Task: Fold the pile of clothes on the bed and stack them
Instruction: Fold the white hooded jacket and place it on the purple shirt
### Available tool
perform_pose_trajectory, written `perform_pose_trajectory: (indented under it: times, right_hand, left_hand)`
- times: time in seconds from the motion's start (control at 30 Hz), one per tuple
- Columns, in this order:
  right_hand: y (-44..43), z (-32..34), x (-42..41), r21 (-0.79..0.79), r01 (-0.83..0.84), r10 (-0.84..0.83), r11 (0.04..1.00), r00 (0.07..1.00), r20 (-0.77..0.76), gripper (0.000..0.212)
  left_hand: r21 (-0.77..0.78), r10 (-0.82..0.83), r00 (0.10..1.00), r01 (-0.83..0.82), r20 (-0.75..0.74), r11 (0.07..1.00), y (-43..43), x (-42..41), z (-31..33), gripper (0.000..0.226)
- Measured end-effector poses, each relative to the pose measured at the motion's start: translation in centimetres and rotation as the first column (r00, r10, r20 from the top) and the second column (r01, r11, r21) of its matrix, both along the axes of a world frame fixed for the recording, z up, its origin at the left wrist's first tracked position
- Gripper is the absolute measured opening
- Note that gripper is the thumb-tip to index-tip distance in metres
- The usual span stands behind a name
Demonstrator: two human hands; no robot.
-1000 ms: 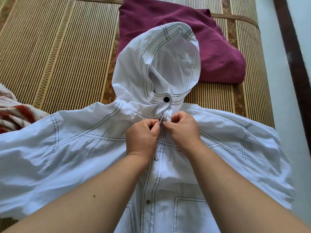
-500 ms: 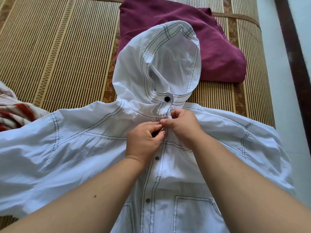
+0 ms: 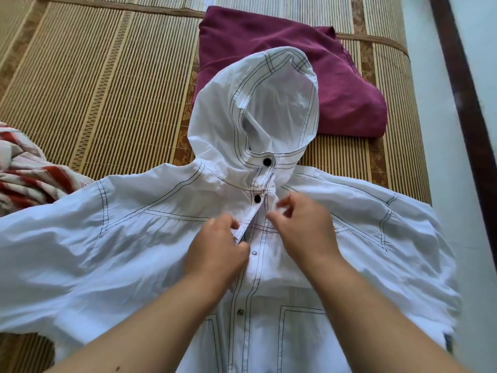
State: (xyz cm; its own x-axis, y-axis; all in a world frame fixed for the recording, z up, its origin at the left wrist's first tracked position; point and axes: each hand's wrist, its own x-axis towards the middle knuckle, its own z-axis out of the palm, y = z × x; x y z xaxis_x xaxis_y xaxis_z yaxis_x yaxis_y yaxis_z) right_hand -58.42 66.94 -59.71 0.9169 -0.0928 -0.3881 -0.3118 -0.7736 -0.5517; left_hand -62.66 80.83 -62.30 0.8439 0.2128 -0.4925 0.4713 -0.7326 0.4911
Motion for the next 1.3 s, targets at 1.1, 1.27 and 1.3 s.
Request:
perform_pose_trajectory:
  times: [1.1, 1.27, 1.3]
  right_hand:
    - [1.2, -1.7, -7.4, 0.196, 0.143, -0.121, 0.97, 0.985, -0.122, 0.016]
    - [0.5, -2.0, -7.0, 0.357, 0.237, -0.178, 0.903, 0.965, -0.191, 0.014]
    - [0.4, -2.1, -6.9, 0.385, 0.252, -0.18, 0.888, 0.961, -0.212, 0.017]
  left_hand:
    - [-0.284, 0.297, 0.942, -0.245, 0.155, 0.927, -2.5, -5.1, 0.0, 0.009]
    - [-0.299, 0.209, 0.949, -0.134, 0.234, 0.945, -2.3, -5.7, 0.0, 0.021]
    - [-0.281, 0.179, 0.948, -0.102, 0.264, 0.954, -2.3, -5.9, -0.2, 0.025]
